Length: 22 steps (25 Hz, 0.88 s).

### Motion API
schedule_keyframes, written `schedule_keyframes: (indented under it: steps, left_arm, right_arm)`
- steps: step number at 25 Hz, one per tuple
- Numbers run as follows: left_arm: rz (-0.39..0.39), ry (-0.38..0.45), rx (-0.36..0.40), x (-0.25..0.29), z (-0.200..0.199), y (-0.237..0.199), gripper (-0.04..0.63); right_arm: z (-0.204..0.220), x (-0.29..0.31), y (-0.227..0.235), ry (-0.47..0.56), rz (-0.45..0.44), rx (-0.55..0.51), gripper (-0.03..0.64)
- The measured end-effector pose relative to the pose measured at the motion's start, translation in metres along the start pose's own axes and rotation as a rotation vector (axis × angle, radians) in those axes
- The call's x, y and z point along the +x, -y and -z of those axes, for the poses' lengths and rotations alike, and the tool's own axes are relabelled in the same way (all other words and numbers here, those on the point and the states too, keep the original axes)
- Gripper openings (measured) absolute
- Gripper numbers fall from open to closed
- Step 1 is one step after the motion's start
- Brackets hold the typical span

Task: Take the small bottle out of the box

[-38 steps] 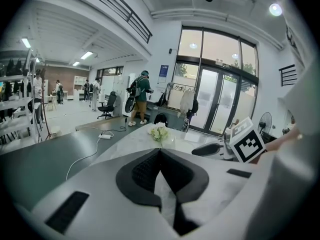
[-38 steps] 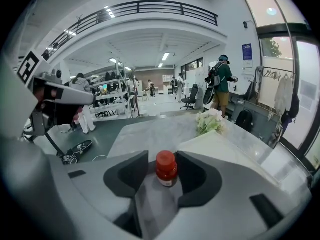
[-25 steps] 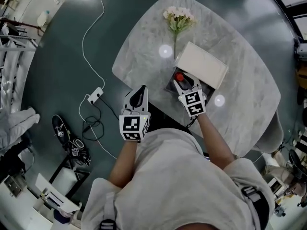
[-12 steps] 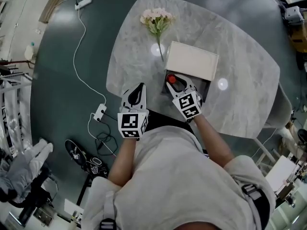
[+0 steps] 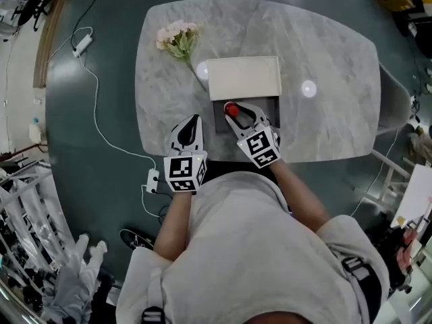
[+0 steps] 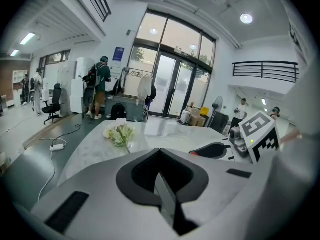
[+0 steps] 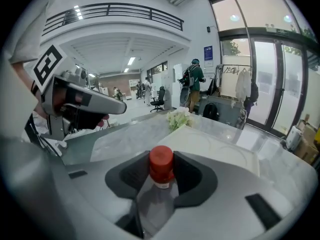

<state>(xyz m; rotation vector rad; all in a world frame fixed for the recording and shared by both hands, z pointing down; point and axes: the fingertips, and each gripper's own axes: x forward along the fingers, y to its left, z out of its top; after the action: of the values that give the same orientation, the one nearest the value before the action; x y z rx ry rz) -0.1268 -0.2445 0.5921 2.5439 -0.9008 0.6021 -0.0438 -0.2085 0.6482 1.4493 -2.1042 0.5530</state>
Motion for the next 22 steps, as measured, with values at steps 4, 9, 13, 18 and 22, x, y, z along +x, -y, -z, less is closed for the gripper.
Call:
schedule_keyframes:
  steps: [4,9,13,18,22]
  left_arm:
    - [0.068,-0.007,0.034,0.011,-0.003,0.02,0.021]
    - [0.114,-0.002,0.06,0.023,-0.01,0.045,0.021]
    - [0.145,-0.011,0.078,0.032,-0.013,0.069,0.021]
    - [0.161,-0.019,0.082,0.046,-0.019,0.094,0.021]
    - [0.171,-0.019,0.089,0.052,-0.023,0.117,0.021]
  right_arm:
    - [0.0,-0.021,0.012,0.023,0.061,0.022,0.153]
    - [0.006,-0.049,0.028,0.046,0.108,0.086,0.153]
    - [0.013,-0.072,0.045,0.052,0.145,0.111,0.153]
    - [0.016,-0.105,0.071,0.079,0.193,0.147,0.153]
    - [0.016,-0.127,0.086,0.103,0.208,0.151,0.153]
